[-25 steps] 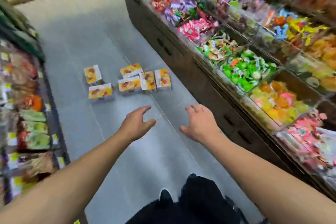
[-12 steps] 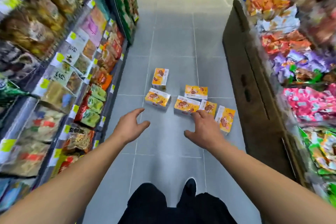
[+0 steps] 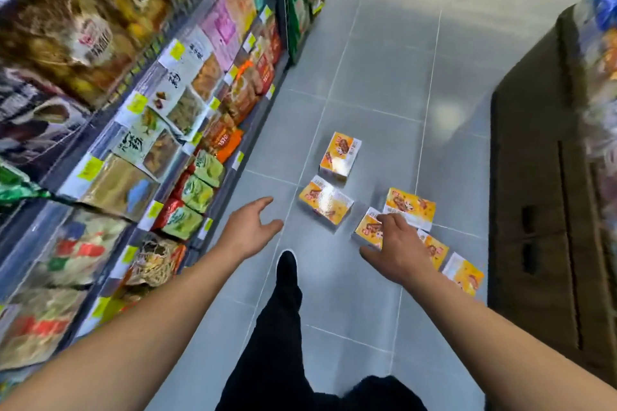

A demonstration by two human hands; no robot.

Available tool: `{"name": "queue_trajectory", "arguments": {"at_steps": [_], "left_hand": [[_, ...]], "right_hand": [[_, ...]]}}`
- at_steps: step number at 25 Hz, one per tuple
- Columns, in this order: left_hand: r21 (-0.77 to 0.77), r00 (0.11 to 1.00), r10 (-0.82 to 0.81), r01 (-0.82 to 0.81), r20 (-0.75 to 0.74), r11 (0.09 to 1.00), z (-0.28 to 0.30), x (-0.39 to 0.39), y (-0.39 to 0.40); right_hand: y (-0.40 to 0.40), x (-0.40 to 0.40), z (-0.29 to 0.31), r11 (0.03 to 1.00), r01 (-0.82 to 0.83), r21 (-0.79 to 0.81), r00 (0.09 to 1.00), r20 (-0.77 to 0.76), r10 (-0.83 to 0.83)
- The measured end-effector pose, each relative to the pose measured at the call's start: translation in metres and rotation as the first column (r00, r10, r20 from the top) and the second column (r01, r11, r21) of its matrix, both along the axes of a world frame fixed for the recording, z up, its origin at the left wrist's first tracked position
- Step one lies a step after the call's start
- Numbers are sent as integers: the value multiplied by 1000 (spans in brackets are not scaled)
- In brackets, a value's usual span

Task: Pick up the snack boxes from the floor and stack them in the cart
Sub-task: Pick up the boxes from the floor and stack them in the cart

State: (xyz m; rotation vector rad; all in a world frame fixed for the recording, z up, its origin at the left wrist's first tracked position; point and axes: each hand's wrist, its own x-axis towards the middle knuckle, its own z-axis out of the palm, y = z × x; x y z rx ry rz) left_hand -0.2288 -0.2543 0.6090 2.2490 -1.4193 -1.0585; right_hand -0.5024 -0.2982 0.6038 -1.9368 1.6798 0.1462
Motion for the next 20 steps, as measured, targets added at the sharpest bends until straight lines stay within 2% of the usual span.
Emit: {"name": "queue_trajectory", "arguments": {"at_steps": [5, 10, 13, 18, 20], "left_hand": [[73, 996, -27, 33, -86, 997, -61, 37, -107], [132, 997, 4, 7, -81, 991, -154, 65, -191], [143, 998, 30, -21, -62, 990, -241, 75, -229], [162, 999, -43, 45, -14, 986, -414, 76, -274], [159, 997, -75, 76, -9, 984, -480, 72, -289]], "right_hand": [[-85, 41, -55, 989, 91, 115, 996, -21, -89], [-147, 61, -149, 952, 201, 231, 979, -9, -205], [-178, 67, -244, 930, 227, 287, 972, -3, -236], [-215, 71, -431, 877, 334, 344, 931, 25, -364], [-224, 69, -503, 835, 421, 355, 888, 25, -459]]}}
